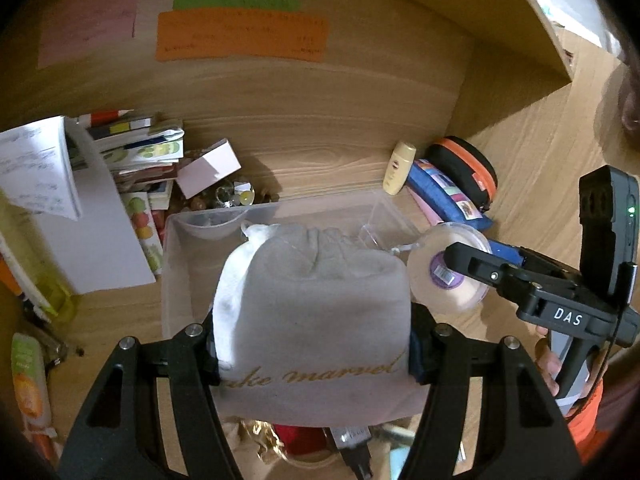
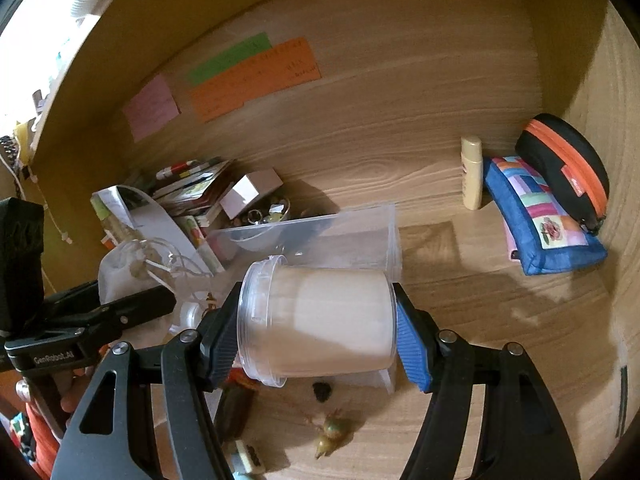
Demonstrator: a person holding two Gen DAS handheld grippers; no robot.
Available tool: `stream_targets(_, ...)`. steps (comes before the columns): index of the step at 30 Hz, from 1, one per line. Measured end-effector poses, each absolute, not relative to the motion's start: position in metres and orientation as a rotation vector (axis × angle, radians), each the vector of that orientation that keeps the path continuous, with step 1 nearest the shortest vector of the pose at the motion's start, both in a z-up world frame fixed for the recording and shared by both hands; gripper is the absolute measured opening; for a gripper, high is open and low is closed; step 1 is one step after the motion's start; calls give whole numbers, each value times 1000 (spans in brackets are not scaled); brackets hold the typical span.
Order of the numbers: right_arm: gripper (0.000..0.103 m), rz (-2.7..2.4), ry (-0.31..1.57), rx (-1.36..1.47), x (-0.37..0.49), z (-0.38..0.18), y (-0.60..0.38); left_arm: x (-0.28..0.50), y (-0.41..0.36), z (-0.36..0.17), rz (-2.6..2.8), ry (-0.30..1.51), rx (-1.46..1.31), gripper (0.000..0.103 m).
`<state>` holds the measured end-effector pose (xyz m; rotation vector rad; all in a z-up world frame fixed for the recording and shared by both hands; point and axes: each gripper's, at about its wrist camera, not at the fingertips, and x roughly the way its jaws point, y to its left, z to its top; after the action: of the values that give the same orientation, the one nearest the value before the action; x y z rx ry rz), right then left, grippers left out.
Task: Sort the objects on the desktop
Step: 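Carry the cloth bag and cream jar over the clear box with both tools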
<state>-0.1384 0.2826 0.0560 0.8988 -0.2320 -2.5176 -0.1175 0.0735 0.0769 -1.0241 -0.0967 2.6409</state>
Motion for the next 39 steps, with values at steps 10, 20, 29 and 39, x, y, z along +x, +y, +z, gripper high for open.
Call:
stream_targets(10,64,-2514,-149,958,-176,49,263,-159,67,62,2649,-89,-1087,64)
stream_targets(20,64,-2503,-6,1019,-206,39,237,-202,55,38,2646,-118,-1203,64)
stream_targets(29,64,-2494,64,1074,-221,20,217,-210,53,31,2646,-103,-1250,65)
stream_targets(39,65,-2491,84,1096,-221,23,215,-210,50,32,2647,-120,-1283,69)
